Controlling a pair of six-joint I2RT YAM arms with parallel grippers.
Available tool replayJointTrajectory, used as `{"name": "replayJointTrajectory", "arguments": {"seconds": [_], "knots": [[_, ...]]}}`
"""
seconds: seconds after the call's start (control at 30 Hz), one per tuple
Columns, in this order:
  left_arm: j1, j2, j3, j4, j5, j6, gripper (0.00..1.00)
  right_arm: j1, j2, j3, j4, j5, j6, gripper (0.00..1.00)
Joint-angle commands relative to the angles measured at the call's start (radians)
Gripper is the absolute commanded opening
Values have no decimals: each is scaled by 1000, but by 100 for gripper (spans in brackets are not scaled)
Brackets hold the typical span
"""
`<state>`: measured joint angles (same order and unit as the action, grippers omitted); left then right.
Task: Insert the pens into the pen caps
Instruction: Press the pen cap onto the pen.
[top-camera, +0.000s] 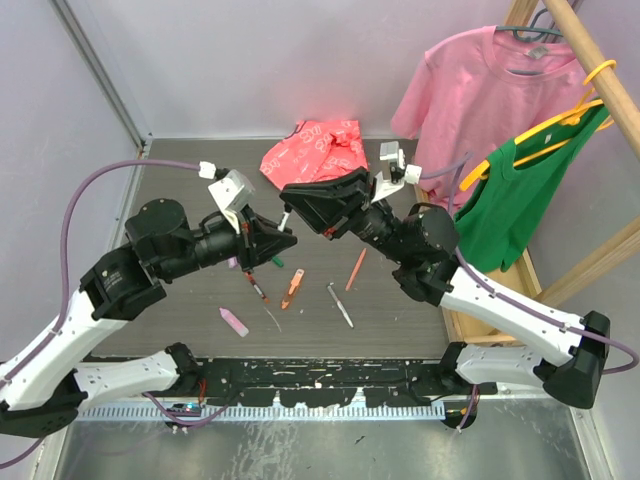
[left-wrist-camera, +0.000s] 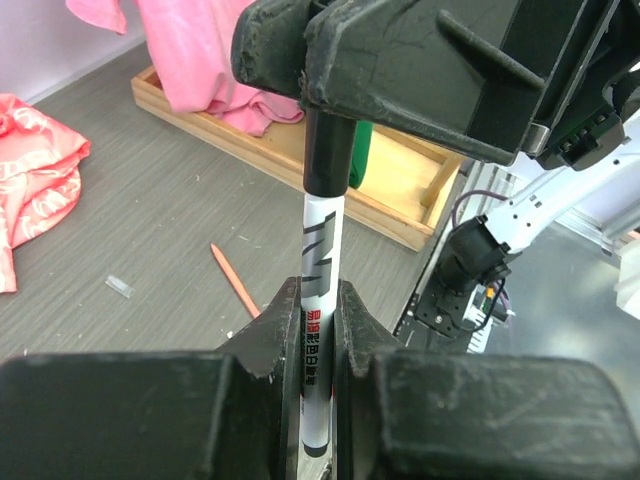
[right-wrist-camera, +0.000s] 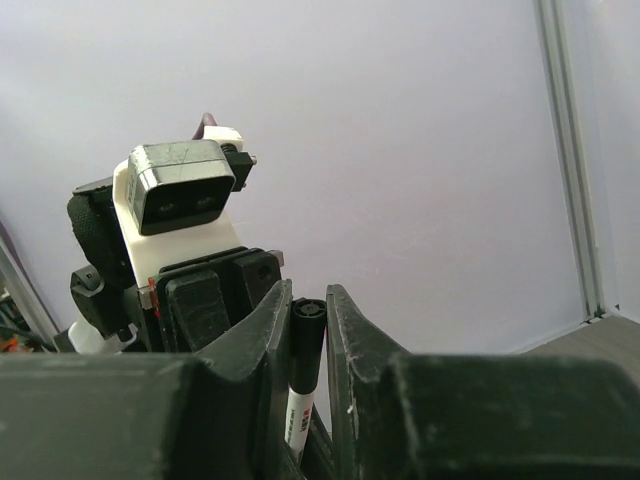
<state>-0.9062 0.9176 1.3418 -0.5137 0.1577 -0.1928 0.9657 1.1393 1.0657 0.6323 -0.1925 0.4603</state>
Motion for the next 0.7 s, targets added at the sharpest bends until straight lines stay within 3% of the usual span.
{"name": "replayJointTrajectory", "arguments": {"seconds": [0.0, 0.27, 0.53, 0.67], "knots": [[11, -4, 138, 279, -85, -33, 0, 85, 2, -103, -176, -76, -50, 0], [11, 46, 206, 341, -85, -31, 0, 221, 50, -203, -120, -11, -25, 0], [11, 47, 212, 365, -98, -16, 0, 280, 65, -286, -81, 37, 20, 0], [11, 43, 192, 311, -62, -1, 0, 274, 7, -191, -240, 137, -51, 0]]}}
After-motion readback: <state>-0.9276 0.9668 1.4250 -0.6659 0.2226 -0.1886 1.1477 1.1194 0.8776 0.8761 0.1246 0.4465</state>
